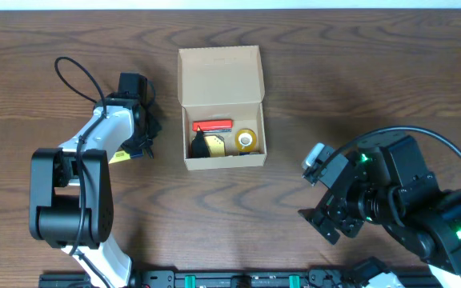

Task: Pack container
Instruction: 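Grasp the black pen with the left gripper and lift it, then carry the pen into the box and release it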

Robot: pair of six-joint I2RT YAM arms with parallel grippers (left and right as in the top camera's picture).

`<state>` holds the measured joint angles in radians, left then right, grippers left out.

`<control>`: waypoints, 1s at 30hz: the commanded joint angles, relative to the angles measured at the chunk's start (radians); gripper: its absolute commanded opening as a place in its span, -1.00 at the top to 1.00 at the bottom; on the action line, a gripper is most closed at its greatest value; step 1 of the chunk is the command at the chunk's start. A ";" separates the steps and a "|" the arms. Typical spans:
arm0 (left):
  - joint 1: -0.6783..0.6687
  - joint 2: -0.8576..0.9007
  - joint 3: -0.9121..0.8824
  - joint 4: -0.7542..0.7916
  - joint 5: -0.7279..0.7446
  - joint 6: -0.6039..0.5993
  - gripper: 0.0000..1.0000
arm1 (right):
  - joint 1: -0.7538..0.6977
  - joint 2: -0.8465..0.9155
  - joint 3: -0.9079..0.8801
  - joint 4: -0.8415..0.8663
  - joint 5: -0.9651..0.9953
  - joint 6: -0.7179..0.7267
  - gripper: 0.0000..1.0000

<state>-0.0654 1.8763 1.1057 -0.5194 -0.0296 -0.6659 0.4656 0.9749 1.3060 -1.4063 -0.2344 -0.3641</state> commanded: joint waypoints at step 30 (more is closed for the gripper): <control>-0.262 -0.131 0.500 -0.376 0.218 1.250 0.88 | -0.008 0.000 0.000 -0.001 -0.002 0.012 -0.99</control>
<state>-0.2760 1.7412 1.6020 -0.8879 0.1188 0.3420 0.4656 0.9749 1.3060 -1.4059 -0.2344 -0.3641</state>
